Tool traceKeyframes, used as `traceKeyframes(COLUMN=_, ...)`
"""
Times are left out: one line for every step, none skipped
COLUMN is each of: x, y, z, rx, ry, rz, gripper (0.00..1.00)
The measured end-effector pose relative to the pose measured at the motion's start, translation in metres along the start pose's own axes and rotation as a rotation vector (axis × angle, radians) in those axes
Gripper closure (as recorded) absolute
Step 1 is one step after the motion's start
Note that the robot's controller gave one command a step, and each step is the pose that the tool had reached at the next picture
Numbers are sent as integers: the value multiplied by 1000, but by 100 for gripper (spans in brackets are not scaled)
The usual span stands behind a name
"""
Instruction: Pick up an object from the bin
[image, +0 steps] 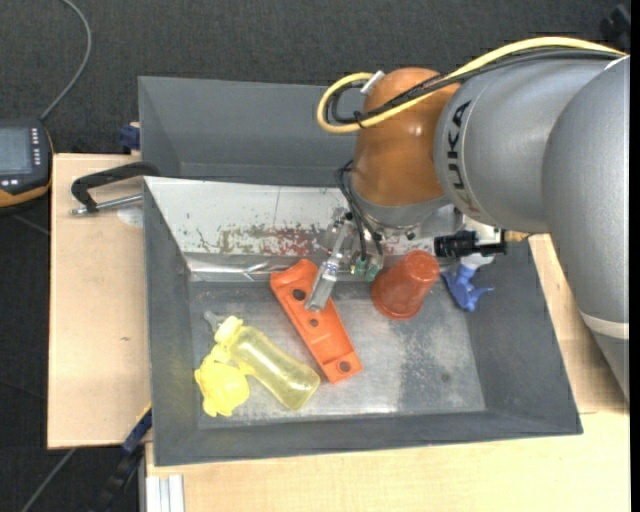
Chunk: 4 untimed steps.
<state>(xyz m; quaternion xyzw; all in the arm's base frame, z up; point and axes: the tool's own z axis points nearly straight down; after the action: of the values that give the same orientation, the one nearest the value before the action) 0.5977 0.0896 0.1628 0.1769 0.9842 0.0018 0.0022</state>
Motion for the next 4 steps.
traceKeyframes(x=18, y=-23, z=9, rx=1, ry=1, rz=21, gripper=0)
traceKeyframes(x=21, y=-38, z=82, rx=-4, ry=-3, rz=182, gripper=0)
traceKeyframes(x=21, y=-36, z=110, rx=-7, ry=-14, rz=276, gripper=100)
traceKeyframes(x=23, y=-35, z=108, rx=-6, ry=-11, rz=287, gripper=100)
